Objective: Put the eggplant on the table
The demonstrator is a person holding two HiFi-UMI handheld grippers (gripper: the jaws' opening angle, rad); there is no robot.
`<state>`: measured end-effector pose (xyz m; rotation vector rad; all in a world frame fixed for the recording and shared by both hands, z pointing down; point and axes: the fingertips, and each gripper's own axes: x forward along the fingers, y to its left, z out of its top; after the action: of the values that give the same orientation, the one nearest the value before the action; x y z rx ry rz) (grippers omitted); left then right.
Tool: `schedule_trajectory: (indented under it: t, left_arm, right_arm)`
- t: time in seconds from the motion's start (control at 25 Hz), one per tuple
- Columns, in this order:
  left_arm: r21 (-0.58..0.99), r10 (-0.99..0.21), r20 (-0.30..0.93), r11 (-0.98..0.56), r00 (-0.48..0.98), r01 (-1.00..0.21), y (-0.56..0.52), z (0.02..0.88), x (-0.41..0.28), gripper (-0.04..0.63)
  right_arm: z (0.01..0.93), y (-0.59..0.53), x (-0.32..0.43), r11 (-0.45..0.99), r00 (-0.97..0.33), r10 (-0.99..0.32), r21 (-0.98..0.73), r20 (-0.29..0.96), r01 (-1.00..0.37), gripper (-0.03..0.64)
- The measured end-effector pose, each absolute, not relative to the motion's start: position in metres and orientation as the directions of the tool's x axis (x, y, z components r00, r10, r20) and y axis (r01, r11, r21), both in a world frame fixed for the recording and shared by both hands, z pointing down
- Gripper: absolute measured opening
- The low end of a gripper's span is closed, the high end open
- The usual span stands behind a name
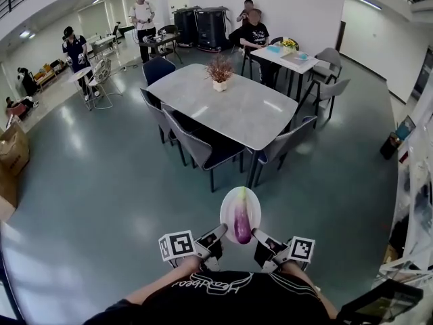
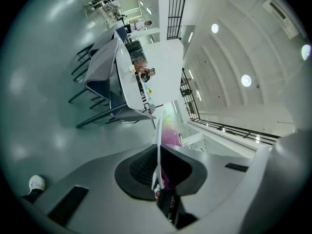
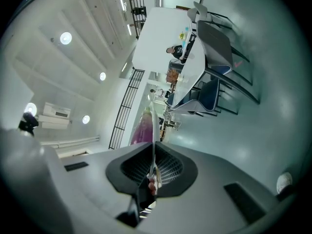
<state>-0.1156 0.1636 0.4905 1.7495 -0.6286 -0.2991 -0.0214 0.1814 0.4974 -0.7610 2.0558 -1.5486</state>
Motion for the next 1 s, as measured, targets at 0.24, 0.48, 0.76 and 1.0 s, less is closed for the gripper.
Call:
schedule_trajectory:
  t: [0.24,0.48,0.76,1.0]
  left_arm:
    - [0.962,-0.563,0.123,-0.135,0.817,-0.238,0.156,0.498,-0.125,0.025]
    - [0.959,-0.581,0.142,-0.119,0.801,-0.257,0.145,0.504,-0.127,0.025]
    - [0.957,-0.597,0.174,-0.083,0.783,-0.276,0.107,0.515,-0.121,0.025]
    - [0.954,-0.612,0.195,-0.062,0.766,-0.292,0.052,0.522,-0.109,0.025]
  right_arm:
    - [0.502,0.172,-0.031,0.200,-0.751,-0.660,-0.965,-0.004,-0.170,0.023]
    - [0.513,0.159,-0.031,0.184,-0.764,-0.645,-0.969,0.008,-0.165,0.023]
    - [0.524,0.118,-0.026,0.161,-0.780,-0.626,-0.977,0.007,-0.138,0.023]
    - [0.531,0.063,-0.015,0.143,-0.795,-0.607,-0.983,0.008,-0.119,0.023]
